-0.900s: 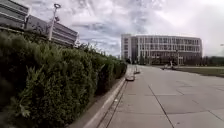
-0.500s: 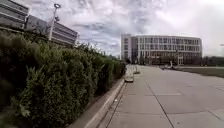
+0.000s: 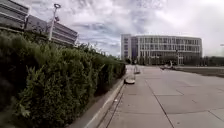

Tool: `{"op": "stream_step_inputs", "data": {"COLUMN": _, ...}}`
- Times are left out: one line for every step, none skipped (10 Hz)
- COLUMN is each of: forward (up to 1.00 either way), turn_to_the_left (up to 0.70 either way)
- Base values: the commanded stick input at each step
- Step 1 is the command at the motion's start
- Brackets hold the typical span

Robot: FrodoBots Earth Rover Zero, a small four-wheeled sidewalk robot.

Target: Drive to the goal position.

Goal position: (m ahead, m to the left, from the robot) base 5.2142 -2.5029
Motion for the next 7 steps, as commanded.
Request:
{"op": "stream_step_inputs", "data": {"forward": 0.70, "turn_to_the_left": -0.35}}
{"op": "stream_step_inputs", "data": {"forward": 0.70, "turn_to_the_left": -0.35}}
{"op": "stream_step_inputs", "data": {"forward": 0.70, "turn_to_the_left": -0.35}}
{"op": "stream_step_inputs", "data": {"forward": 0.70, "turn_to_the_left": -0.35}}
{"op": "stream_step_inputs", "data": {"forward": 0.70, "turn_to_the_left": -0.35}}
{"op": "stream_step_inputs", "data": {"forward": 0.70, "turn_to_the_left": -0.35}}
{"op": "stream_step_inputs", "data": {"forward": 0.70, "turn_to_the_left": -0.35}}
